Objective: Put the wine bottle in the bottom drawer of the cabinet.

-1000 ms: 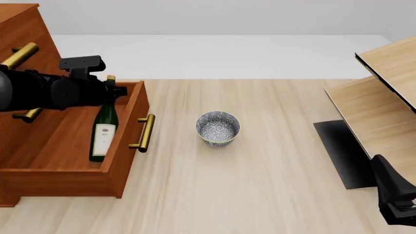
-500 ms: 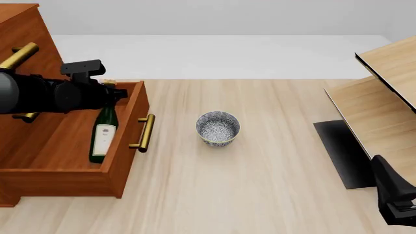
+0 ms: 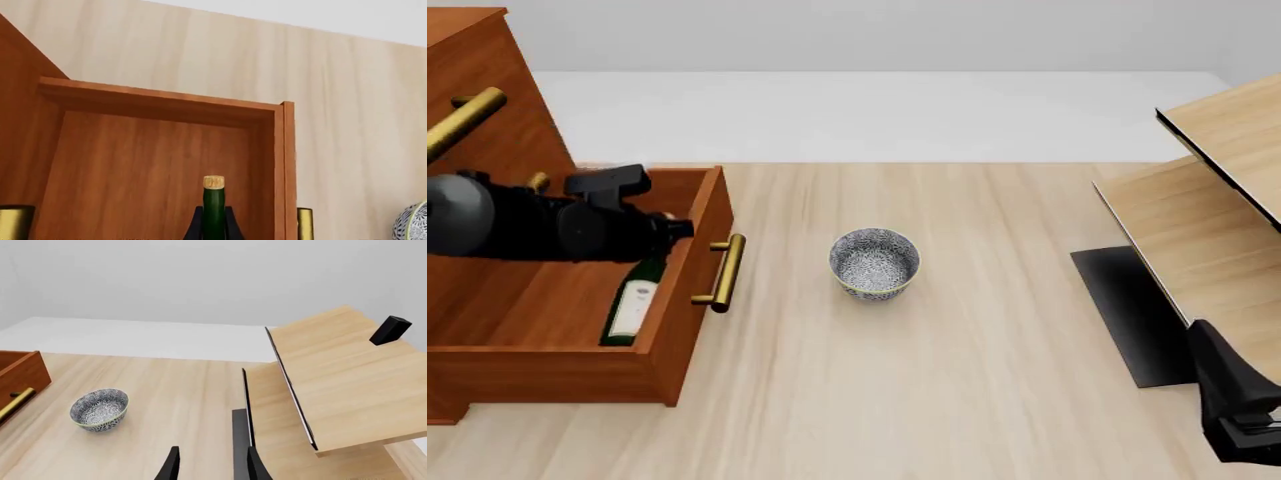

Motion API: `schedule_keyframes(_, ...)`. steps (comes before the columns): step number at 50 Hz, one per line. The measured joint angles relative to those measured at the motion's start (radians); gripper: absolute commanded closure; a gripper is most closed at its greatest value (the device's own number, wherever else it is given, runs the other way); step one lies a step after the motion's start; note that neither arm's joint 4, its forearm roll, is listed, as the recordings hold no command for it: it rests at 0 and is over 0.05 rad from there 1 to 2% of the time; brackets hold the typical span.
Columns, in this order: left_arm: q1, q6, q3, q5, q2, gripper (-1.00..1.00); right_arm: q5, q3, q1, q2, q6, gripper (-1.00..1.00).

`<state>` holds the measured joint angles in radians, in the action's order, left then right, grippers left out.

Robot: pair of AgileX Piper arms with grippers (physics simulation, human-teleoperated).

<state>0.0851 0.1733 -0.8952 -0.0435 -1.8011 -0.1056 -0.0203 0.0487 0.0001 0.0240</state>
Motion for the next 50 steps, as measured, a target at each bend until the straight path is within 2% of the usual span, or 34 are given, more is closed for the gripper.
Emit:
schedule_keyframes(41, 0.004, 0.008, 0.014, 0.007, 0.008, 1.0, -0.003, -0.004, 0.004, 0.0, 0.0, -1.0)
schedule_keyframes(42, 0.004, 0.007, 0.015, 0.007, 0.009, -1.0, -0.003, -0.004, 0.004, 0.0, -0.001, -1.0)
schedule_keyframes(50, -0.012, -0.015, 0.018, 0.008, 0.011, -1.0, -0.002, -0.001, 0.006, 0.0, -0.002, -1.0)
